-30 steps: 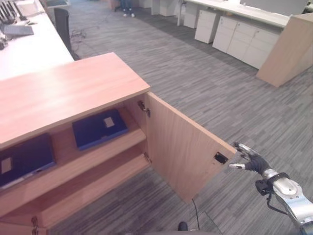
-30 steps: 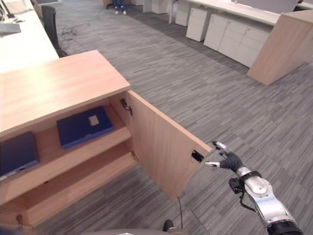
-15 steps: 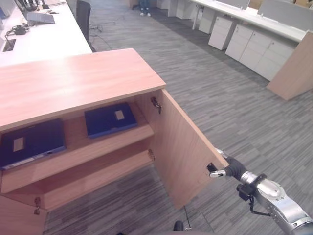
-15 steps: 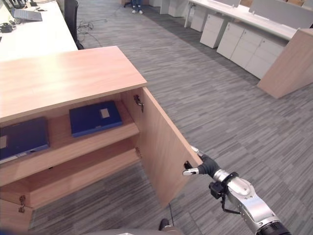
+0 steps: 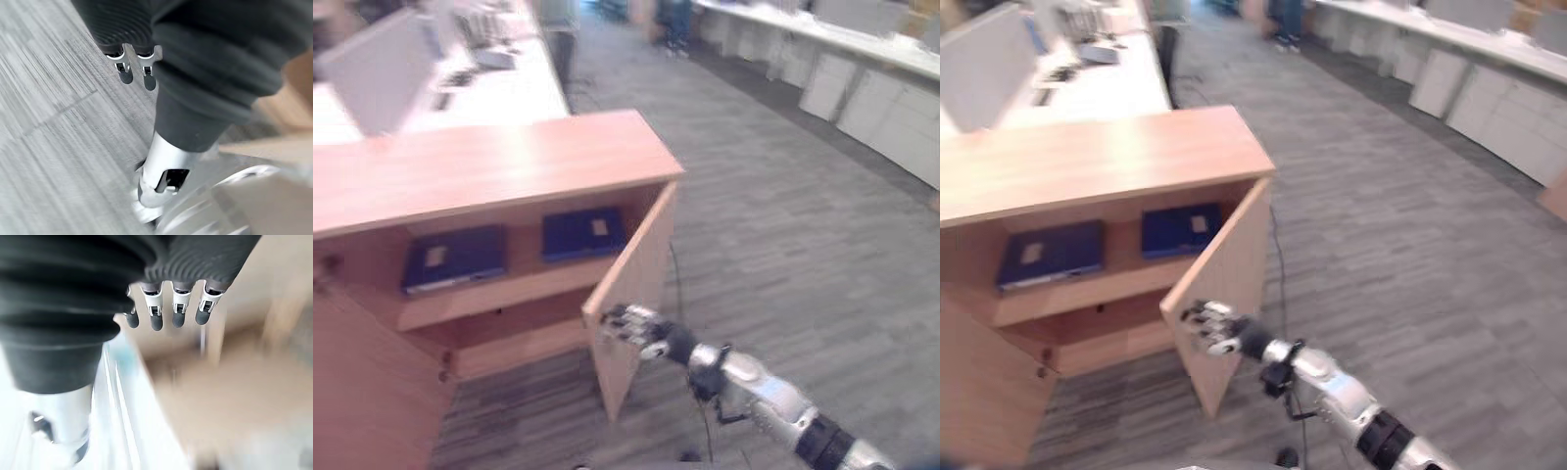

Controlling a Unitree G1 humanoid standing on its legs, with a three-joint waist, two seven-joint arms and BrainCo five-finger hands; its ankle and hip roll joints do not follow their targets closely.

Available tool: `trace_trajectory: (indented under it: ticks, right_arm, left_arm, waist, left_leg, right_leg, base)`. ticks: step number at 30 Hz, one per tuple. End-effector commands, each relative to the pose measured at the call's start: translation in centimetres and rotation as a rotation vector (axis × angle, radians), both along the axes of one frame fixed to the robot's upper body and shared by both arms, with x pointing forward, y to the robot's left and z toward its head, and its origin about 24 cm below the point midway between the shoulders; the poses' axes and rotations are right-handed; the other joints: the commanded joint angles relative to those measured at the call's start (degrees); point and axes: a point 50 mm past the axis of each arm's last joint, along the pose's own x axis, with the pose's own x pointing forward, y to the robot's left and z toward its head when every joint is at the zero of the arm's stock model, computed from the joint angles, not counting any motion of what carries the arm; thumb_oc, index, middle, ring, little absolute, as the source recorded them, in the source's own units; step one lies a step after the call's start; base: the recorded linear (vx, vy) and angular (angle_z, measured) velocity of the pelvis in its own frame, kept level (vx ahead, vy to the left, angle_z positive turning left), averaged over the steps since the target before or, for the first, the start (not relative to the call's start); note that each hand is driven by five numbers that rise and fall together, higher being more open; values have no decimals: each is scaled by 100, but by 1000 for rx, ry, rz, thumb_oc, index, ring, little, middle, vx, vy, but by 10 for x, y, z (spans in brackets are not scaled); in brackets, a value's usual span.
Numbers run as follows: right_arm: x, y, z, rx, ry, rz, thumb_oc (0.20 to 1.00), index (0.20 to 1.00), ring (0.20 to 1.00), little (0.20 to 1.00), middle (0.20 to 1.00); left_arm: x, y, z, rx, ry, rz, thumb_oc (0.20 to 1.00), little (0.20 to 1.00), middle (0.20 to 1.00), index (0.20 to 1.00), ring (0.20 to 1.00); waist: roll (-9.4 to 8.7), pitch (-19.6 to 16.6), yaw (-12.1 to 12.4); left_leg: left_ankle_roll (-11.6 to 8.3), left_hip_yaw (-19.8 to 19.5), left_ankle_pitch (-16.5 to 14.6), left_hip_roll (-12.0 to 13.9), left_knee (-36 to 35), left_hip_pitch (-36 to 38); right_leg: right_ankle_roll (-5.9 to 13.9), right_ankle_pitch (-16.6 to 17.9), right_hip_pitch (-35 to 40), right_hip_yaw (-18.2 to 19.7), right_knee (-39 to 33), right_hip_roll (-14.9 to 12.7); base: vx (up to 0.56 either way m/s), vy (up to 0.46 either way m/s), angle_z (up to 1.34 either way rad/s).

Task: Put the empty folder in the office cabinet

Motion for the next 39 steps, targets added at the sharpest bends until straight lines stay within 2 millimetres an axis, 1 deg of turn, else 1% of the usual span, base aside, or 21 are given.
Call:
trace_trajectory:
  ticks: [1, 2, 7, 10, 13, 14, 15, 16, 17, 18, 19, 20, 21, 24, 27, 29, 30, 34, 35, 36, 39]
  right_arm:
    - [16, 21, 41, 120, -142, 75, 1000, 1000, 1000, 1000, 1000]
    - [16, 21, 40, 119, -142, 74, 1000, 1000, 1000, 1000, 1000]
    - [13, 12, 26, 67, -126, 44, 1000, 1000, 1000, 1000, 1000]
    - [9, 7, 16, 30, -105, 34, 1000, 1000, 1000, 1000, 1000]
    - [8, -1, 12, 18, -103, -9, 1000, 1000, 1000, 1000, 1000]
    - [10, -11, 8, -3, -101, -47, 1000, 1000, 1000, 1000, 1000]
    - [9, -11, 7, -3, -101, -48, 1000, 1000, 1000, 1000, 1000]
    - [12, -21, 1, -31, -82, -83, 1000, 1000, 1000, 1000, 1000]
    - [13, -27, -3, -49, -76, -106, 1000, 1000, 1000, 1000, 1000]
    - [13, -35, -10, -81, -62, -126, 1000, 1000, 1000, 1000, 1000]
    - [11, -43, -21, -119, -29, -153, 1000, 1000, 1000, 1000, 1000]
    - [9, -49, -37, -176, 20, -172, 1000, 1000, 1000, 1000, 1000]
    - [8, -51, -43, -207, 27, -174, 1000, 1000, 1000, 1000, 1000]
    - [1, -77, -78, -388, 103, -262, 1000, 1000, 1000, 1000, 1000]
    - [-8, -112, -121, -616, 233, -425, 1000, 1000, 1000, 1000, 1000]
    - [-28, -144, -154, -841, 381, -561, 1000, 1000, 1000, 1000, 1000]
    - [-28, -143, -154, -840, 380, -561, 1000, 1000, 1000, 1000, 1000]
    - [-67, -180, -181, -950, 709, -832, 1000, 1000, 1000, 1000, 1000]
    - [-67, -180, -181, -950, 709, -832, 1000, 1000, 1000, 1000, 1000]
    - [-77, -186, -184, -975, 753, -854, 1000, 1000, 1000, 1000, 1000]
    - [-100, -206, -188, -1053, 822, -890, 1000, 1000, 1000, 1000, 1000]
  left_arm:
    - [-11, 12, 2, 55, 54, -72, 1000, 1000, 1000, 1000, 1000]
    - [-11, 12, 2, 55, 54, -73, 1000, 1000, 1000, 1000, 1000]
    - [-13, 7, 0, 36, 74, -123, 1000, 1000, 1000, 1000, 1000]
    - [-12, 4, 0, 24, 85, -154, 1000, 1000, 1000, 1000, 1000]
    - [-9, 5, 0, 27, 78, -178, 1000, 1000, 1000, 1000, 1000]
    - [-1, 6, 2, 35, 51, -189, 1000, 1000, 1000, 1000, 1000]
    - [-1, 6, 2, 34, 51, -189, 1000, 1000, 1000, 1000, 1000]
    - [8, 9, 4, 46, 12, -184, 1000, 1000, 1000, 1000, 1000]
    - [12, 9, 5, 43, 0, -184, 1000, 1000, 1000, 1000, 1000]
    - [16, 8, 6, 41, -8, -191, 1000, 1000, 1000, 1000, 1000]
    - [21, 7, 6, 42, -11, -207, 1000, 1000, 1000, 1000, 1000]
    - [21, 6, 5, 39, -6, -198, 1000, 1000, 1000, 1000, 1000]
    - [18, 6, 5, 38, 2, -189, 1000, 1000, 1000, 1000, 1000]
    - [6, 1, 1, 4, 18, -126, 1000, 1000, 1000, 1000, 1000]
    - [-4, -8, -3, -28, 40, -53, 1000, 1000, 1000, 1000, 1000]
    - [-15, -17, -7, -49, 66, -9, 1000, 1000, 1000, 1000, 1000]
    - [-15, -17, -7, -49, 65, -9, 1000, 1000, 1000, 1000, 1000]
    - [-21, -25, -10, -76, 58, 147, 1000, 1000, 1000, 1000, 1000]
    - [-21, -25, -10, -76, 58, 147, 1000, 1000, 1000, 1000, 1000]
    - [-19, -25, -10, -79, 42, 176, 1000, 1000, 1000, 1000, 1000]
    - [0, -25, -7, -97, -37, 252, 1000, 1000, 1000, 1000, 1000]
  waist:
    - [-5, 453, 548]
    - [-4, 453, 541]
    - [140, 461, 702]
    - [265, 540, 608]
    - [321, 586, 519]
    - [380, 622, 357]
    - [388, 612, 371]
    - [398, 641, 112]
    - [351, 695, -10]
    - [291, 744, -133]
    - [195, 744, -204]
    - [118, 712, -221]
    - [101, 678, -219]
    - [104, 535, -192]
    - [85, 481, -191]
    - [91, 461, -169]
    - [90, 465, -174]
    - [151, 474, -114]
    - [153, 477, -116]
    - [160, 484, -117]
    - [181, 657, -152]
  left_leg:
    - [210, -27, -76, -418, -242, 450]
    - [213, -38, -75, -422, -242, 449]
    - [431, -405, -176, -791, -192, 568]
    - [641, -645, -253, -1031, -167, 751]
    - [701, -806, -289, -1097, -189, 842]
    - [642, -1003, -263, -1003, -180, 786]
    - [632, -991, -267, -985, -181, 780]
    - [592, -1246, -132, -933, -106, 610]
    - [584, -1348, -129, -945, -101, 608]
    - [582, -1465, -126, -965, -135, 636]
    - [576, -1586, -115, -1014, -123, 579]
    - [525, -1707, -129, -1035, -91, 522]
    - [512, -1717, -127, -1015, -101, 505]
    - [400, -1779, -126, -789, -108, 531]
    - [225, -1988, -138, -586, 19, 475]
    - [103, -2164, -96, -406, 103, 427]
    - [100, -2172, -99, -402, 103, 428]
    - [-102, -2403, 12, -130, 186, 328]
    - [-104, -2408, 10, -128, 187, 330]
    - [-127, -2418, 10, -98, 231, 297]
    - [-162, -2073, 67, -59, 669, -59]
  right_leg:
    - [120, -389, 459, 157, 296, -256]
    - [124, -393, 461, 146, 302, -262]
    - [231, -465, 542, -146, 1117, -858]
    - [331, -122, 426, -25, 1991, -1330]
    - [338, 17, 291, 119, 2382, -1580]
    - [216, -93, 78, 663, 2059, -1423]
    - [201, -94, 69, 670, 2047, -1402]
    - [113, -224, -227, 1805, 1318, -858]
    - [174, -298, -373, 2478, 1127, -535]
    - [213, -307, -454, 2982, 965, -265]
    - [216, -291, -399, 3252, 726, -143]
    - [245, -207, -267, 3191, 540, -158]
    - [254, -170, -229, 3114, 489, -173]
    - [156, -254, -73, 2996, 314, 10]
    - [44, -365, 124, 2754, 156, 192]
    - [-75, -506, 238, 2579, 141, 360]
    - [-77, -509, 241, 2570, 142, 364]
    - [-255, -747, 396, 2282, 75, 658]
    - [-256, -749, 400, 2277, 75, 660]
    - [-281, -802, 441, 2223, 66, 704]
    - [-331, -929, 564, 1941, 79, 658]
  base:
    - [19, 93, 127]
    - [39, 151, 113]
    - [74, 179, 60]
    - [73, 194, 29]
    - [34, 45, 26]
    - [-10, -73, 65]
    - [-26, -189, 95]
    - [29, -132, 84]
    - [61, -177, 57]
    - [91, -145, 70]
    - [88, -207, 93]
    - [72, -215, 115]
    - [112, -256, 97]
    - [155, -268, 42]
    - [115, -323, 26]
    - [89, -324, 51]
    - [19, -193, 48]
    - [17, -243, 30]
    - [20, -217, 37]
    - [-1, -127, 24]
    - [-72, -122, 28]
